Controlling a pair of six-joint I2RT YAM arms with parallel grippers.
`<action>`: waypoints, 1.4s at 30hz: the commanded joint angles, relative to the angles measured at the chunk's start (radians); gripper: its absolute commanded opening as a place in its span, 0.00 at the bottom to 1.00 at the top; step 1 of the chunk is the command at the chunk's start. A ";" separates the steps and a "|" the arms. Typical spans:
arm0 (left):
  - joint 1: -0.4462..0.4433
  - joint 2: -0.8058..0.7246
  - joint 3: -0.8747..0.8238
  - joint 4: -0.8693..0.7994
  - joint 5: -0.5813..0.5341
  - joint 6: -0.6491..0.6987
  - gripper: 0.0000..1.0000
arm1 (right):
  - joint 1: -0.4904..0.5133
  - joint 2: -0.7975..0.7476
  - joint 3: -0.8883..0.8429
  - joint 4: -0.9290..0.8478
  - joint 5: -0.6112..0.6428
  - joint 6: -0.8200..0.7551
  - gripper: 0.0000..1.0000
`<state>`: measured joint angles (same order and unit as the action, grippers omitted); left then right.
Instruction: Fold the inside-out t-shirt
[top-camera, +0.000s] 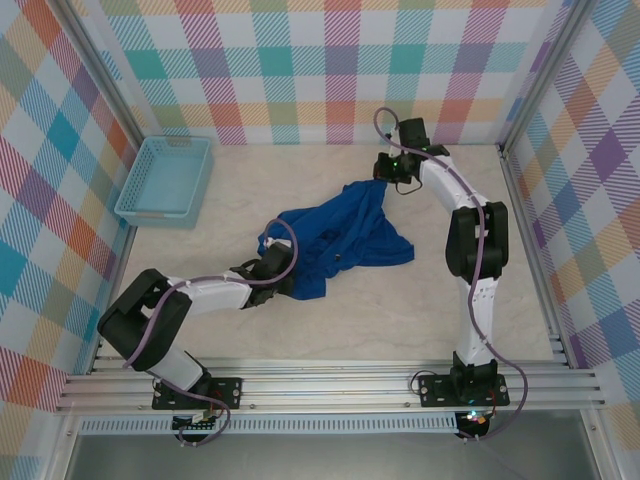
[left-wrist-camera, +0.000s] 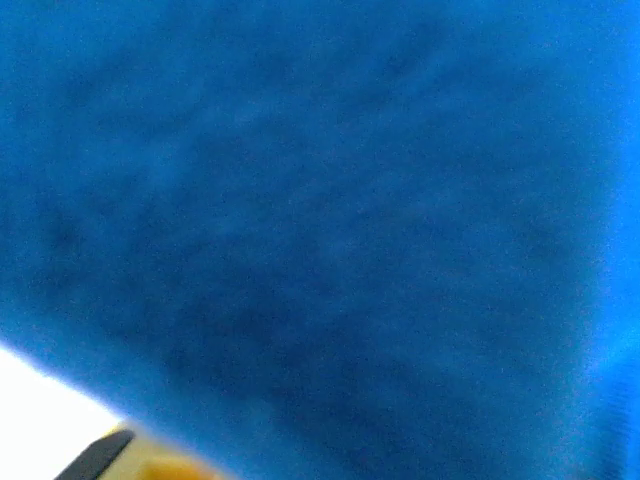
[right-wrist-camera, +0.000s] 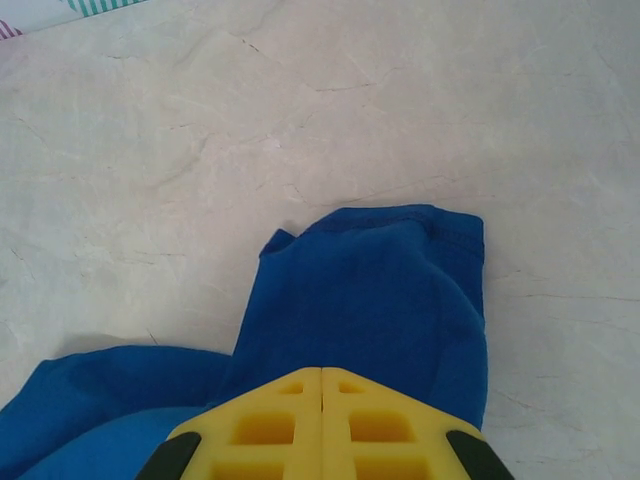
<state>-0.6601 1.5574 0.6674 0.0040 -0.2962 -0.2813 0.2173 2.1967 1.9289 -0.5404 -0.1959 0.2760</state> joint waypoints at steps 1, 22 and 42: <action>0.018 0.006 0.012 0.019 -0.025 -0.005 0.17 | -0.022 -0.095 -0.020 0.014 -0.011 -0.016 0.00; 0.285 -0.646 0.391 -0.229 -0.047 0.024 0.00 | -0.107 -0.800 -0.228 0.108 0.014 -0.012 0.00; 0.288 -0.795 0.924 -0.496 -0.037 0.153 0.00 | -0.107 -1.237 -0.047 -0.060 0.162 -0.116 0.00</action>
<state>-0.3889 0.6907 1.5715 -0.4011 -0.3241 -0.1711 0.1108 0.9215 1.8702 -0.5663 -0.1093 0.2146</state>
